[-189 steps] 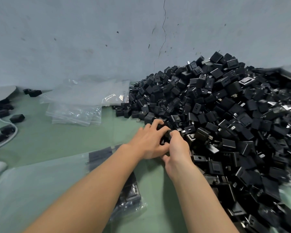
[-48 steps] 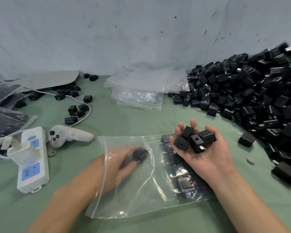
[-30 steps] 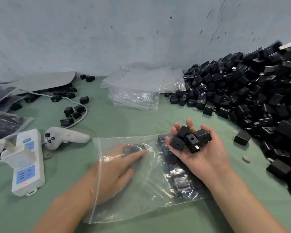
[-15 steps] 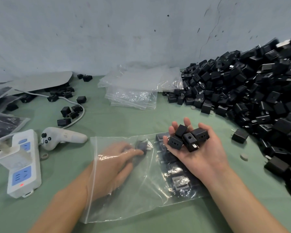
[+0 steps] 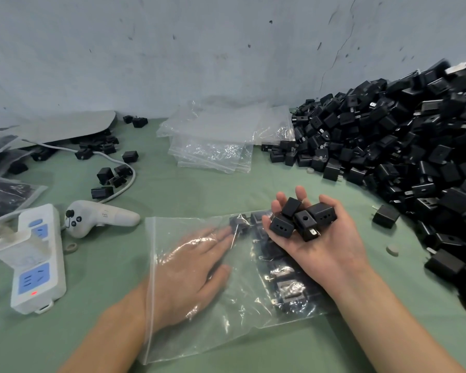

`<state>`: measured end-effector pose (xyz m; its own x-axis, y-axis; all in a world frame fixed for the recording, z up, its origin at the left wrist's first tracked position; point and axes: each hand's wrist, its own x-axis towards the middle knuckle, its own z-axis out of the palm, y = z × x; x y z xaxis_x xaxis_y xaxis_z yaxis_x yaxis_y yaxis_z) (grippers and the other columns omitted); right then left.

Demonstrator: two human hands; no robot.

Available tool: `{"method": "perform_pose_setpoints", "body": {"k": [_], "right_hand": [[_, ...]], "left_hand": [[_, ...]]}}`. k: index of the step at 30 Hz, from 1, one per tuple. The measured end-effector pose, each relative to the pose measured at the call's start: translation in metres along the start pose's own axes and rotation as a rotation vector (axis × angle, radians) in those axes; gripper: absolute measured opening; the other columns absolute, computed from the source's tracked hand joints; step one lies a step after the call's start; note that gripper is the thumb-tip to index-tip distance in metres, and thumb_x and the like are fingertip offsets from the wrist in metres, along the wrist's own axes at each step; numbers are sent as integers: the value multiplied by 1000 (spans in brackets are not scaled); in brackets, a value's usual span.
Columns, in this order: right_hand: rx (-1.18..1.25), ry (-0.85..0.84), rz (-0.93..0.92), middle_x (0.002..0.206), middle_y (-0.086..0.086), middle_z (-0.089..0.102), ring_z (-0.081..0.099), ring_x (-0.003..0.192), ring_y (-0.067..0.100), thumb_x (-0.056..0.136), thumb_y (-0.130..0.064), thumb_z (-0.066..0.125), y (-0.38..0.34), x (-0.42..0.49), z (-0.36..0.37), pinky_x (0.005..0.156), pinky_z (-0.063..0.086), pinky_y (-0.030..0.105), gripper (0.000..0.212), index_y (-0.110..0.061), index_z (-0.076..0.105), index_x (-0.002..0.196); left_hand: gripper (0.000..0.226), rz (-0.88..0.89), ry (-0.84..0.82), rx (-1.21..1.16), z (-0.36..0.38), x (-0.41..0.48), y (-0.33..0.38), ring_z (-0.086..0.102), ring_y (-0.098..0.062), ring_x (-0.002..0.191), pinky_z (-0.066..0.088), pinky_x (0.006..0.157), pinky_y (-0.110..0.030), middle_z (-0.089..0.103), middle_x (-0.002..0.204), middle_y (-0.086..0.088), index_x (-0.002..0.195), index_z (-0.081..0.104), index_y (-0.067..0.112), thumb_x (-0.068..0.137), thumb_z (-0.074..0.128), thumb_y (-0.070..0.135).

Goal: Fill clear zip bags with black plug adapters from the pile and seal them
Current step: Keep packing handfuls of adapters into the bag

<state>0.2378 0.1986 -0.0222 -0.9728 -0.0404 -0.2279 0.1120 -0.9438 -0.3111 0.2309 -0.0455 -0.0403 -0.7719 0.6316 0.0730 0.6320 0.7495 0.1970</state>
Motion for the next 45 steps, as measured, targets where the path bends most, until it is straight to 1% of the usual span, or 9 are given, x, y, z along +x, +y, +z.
{"method": "perform_pose_setpoints", "body": {"k": [4, 10, 15, 19, 25, 28, 35, 39, 45], "right_hand": [[-2, 7, 0, 111, 16, 69, 68, 91, 33, 95, -34, 50, 0, 0, 0, 88, 54, 58, 28, -16, 69, 106], [-6, 12, 1, 113, 16, 69, 69, 93, 33, 95, -34, 51, 0, -1, 0, 89, 54, 59, 28, -17, 69, 107], [6, 26, -9, 113, 17, 69, 70, 94, 34, 96, -33, 51, -1, -2, 3, 85, 56, 60, 29, -16, 68, 111], [23, 0, 8, 115, 17, 68, 71, 96, 34, 95, -33, 52, 2, -9, 7, 88, 54, 62, 29, -16, 69, 110], [25, -53, 75, 111, 18, 68, 71, 94, 37, 95, -32, 51, 31, -19, 21, 87, 53, 65, 28, -15, 68, 110], [-18, -82, 114, 110, 20, 67, 69, 93, 37, 96, -32, 49, 46, -22, 25, 88, 53, 63, 27, -15, 64, 111], [-15, -101, 166, 109, 21, 67, 66, 105, 42, 94, -26, 52, 49, -27, 25, 88, 54, 58, 22, -12, 63, 106], [29, -43, 168, 109, 23, 67, 65, 102, 41, 91, -22, 56, 43, -27, 27, 81, 57, 61, 17, -10, 66, 100], [34, 14, 96, 108, 22, 67, 67, 94, 37, 94, -22, 54, 27, -19, 23, 76, 61, 46, 19, -8, 65, 98]], "left_hand": [[58, 60, 47, -78, 0, 3, -1, -13, 17, 140, -9, 115, -9, 4, 157, 23, 156, 17, 27, 102, 33, 39], [46, -39, 189, -298, -4, 0, -3, 28, 6, 143, 18, 120, -20, 37, 154, 16, 147, 45, 23, 102, 48, 15], [46, -356, 324, -613, -41, -34, -28, 69, 2, 86, 52, 76, -12, 77, 94, 12, 89, 79, 35, 93, 58, -5], [55, -482, 696, -757, -58, -52, -36, 61, -9, 59, 45, 51, -16, 71, 73, 0, 75, 74, 29, 87, 42, -13], [19, -245, 552, -775, -49, -31, 27, 61, -10, 62, 46, 55, -13, 66, 83, 8, 105, 65, 45, 90, 54, 43], [41, -157, 396, -508, -39, -19, 47, 60, -6, 74, 47, 62, -16, 58, 98, 22, 121, 49, 58, 81, 52, 68], [35, -123, 431, -326, -32, -15, 45, 55, -1, 85, 49, 66, -23, 45, 104, 26, 116, 56, 50, 85, 52, 66], [22, -372, 670, -671, -51, -27, 17, 64, -2, 71, 48, 58, -12, 68, 89, 16, 95, 67, 42, 84, 57, 58], [27, -914, 578, -816, -54, -75, -56, 59, -23, 60, 52, 69, -40, 69, 60, -2, 90, 70, 10, 100, 54, 28]]}}
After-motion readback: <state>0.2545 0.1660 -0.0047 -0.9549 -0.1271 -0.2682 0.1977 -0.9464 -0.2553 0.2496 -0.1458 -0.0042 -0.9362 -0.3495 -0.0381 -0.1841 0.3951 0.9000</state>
